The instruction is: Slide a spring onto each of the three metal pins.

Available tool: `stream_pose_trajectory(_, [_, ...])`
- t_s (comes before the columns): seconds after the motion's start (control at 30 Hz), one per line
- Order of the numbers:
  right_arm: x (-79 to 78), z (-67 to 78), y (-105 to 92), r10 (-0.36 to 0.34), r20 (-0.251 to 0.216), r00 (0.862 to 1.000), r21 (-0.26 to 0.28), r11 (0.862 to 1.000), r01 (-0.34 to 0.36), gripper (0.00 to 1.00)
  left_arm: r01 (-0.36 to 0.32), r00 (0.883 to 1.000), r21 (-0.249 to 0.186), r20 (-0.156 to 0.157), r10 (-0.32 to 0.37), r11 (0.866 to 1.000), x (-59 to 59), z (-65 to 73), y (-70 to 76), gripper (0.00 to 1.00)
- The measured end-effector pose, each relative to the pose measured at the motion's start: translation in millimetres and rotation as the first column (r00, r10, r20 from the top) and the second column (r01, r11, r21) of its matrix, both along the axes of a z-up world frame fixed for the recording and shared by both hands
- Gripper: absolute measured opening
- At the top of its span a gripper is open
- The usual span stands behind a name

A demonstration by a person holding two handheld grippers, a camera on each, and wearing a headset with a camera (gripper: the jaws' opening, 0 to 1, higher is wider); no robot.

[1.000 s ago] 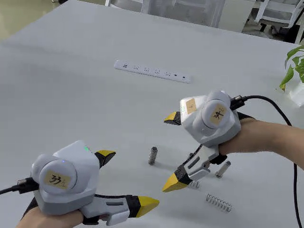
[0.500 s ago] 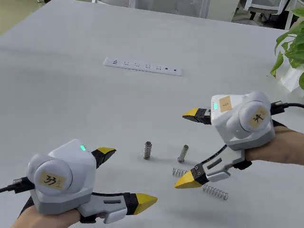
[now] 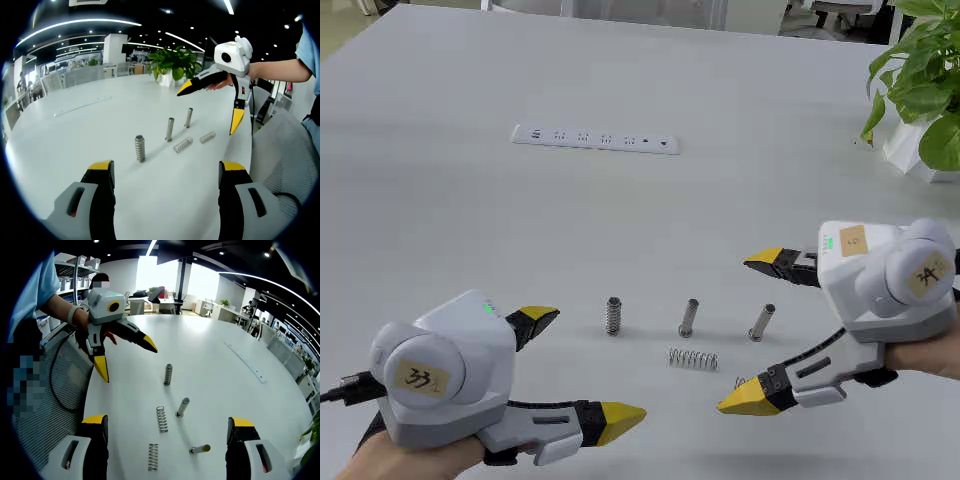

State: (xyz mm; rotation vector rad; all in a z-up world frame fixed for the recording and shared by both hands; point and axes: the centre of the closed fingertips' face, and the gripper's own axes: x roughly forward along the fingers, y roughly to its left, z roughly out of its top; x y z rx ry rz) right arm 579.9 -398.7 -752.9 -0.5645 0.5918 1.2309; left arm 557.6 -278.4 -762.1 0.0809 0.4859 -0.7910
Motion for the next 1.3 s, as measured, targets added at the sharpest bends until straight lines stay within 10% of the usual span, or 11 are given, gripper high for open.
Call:
stream_pose_trajectory(0.63, [-26.1, -12.7, -75.5, -0.23, -0.046, 0.972, 0.031, 0.972, 0.231, 0.99, 0.054, 0.998, 0.043, -0.03, -0.052, 0.998, -6.4, -7.7, 4.6, 0.84])
stream_pose_trajectory(1.3, [-53.1, -15.8, -91.9, -0.323, -0.068, 0.944, 0.05, 0.944, 0.327, 0.99, 0.213, 0.977, 0.078, -0.039, -0.21, 0.974, -11.1, -15.1, -19.0, 0.78])
